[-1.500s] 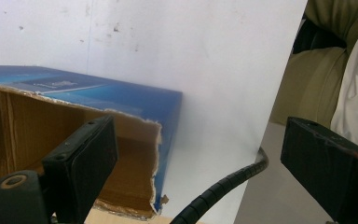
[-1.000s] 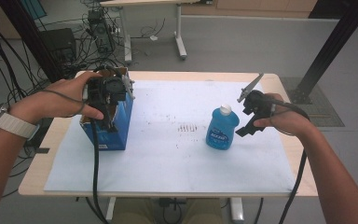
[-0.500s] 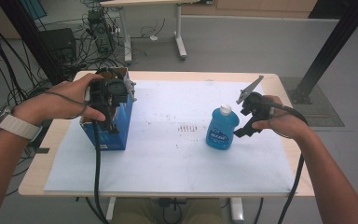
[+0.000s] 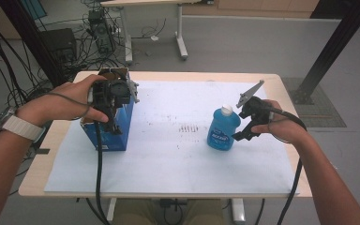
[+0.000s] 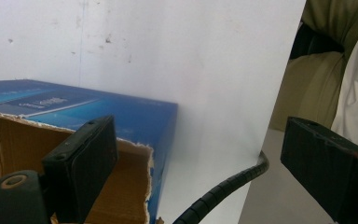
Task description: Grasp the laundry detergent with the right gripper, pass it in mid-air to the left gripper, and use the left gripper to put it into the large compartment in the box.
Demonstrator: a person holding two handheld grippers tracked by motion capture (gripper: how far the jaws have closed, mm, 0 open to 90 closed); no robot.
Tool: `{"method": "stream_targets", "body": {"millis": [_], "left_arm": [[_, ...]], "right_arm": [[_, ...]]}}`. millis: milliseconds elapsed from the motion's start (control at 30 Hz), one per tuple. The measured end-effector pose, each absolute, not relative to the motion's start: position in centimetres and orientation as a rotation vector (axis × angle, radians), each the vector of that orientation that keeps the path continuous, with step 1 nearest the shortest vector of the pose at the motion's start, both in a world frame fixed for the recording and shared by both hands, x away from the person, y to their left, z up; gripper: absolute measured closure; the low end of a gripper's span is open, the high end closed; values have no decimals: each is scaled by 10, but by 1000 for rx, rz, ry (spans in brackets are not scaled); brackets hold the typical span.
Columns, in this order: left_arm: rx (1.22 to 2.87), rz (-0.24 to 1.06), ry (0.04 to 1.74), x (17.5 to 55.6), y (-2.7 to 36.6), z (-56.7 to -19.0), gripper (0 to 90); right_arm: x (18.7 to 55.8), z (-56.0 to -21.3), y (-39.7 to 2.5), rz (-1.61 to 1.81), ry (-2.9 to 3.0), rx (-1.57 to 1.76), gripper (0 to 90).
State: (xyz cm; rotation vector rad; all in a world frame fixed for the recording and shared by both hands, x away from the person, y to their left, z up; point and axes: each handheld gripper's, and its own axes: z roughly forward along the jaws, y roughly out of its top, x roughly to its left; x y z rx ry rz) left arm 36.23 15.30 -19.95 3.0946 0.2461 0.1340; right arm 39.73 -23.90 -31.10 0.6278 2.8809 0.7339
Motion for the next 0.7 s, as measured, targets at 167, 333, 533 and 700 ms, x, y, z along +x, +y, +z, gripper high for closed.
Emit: {"method": "stream_targets", "body": {"millis": [167,333,533,700], "left_arm": [[3092,134,246,362,153,-200,113],[3088,131,249,362,153,-202,114],[3090,129,252,361,153,-203,113],[3088,128,251,361,153,-203,114]], "right_arm": [[397,-314,-239,756,2866,624,55],[397,-317,-238,776,2865,625,57],[396,-320,-237,798,2859,612,63],[396,-321,-238,811,2850,614,63]]}}
